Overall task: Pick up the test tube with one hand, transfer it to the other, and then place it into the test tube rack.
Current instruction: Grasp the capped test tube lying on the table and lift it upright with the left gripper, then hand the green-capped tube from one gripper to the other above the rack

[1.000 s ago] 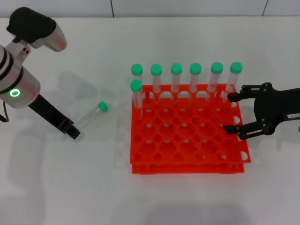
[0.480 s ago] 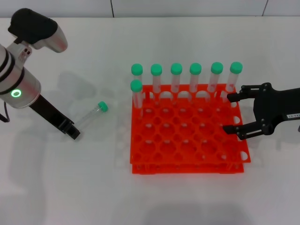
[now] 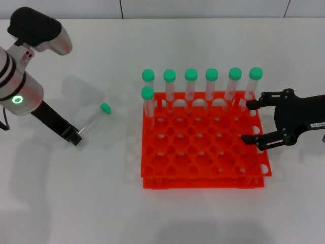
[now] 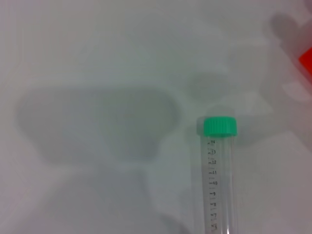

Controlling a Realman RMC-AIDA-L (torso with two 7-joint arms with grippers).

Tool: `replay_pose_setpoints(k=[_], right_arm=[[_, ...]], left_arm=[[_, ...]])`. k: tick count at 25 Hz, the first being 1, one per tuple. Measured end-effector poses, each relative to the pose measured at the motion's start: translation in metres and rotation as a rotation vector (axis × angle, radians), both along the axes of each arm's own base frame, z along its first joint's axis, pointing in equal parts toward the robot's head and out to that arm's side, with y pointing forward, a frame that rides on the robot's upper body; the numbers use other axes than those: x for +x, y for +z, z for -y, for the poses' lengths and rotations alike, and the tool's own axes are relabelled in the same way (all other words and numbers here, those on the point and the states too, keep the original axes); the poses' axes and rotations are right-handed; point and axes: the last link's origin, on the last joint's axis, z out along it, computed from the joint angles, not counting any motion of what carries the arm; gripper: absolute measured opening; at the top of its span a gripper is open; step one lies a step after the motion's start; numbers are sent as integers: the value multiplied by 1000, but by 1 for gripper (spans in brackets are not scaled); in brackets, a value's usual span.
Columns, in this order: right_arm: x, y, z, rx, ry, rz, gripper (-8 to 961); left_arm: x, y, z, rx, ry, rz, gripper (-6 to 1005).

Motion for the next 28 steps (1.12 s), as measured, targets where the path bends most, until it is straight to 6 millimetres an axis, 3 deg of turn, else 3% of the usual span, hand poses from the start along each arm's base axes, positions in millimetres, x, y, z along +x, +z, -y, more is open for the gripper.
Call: replay_pose_setpoints(k=[2,9,13,20,28], right_arm=[[0,0,0,0,-1,0,854],[2,0,1,1,-5,0,854],[3,1,1,5,-9,-3,854],[2,1,2,1,-9,-7,854],[3,1,3,8,-18,-26,853]], left_arm=[[0,0,-1,4,-2,0,191],[2,2,-4,25,-16,8,195],[12,15,-8,77,-58,42,198],[41,50,-3,251,-255,227,203],[43,60,4,425,-560,469,208]])
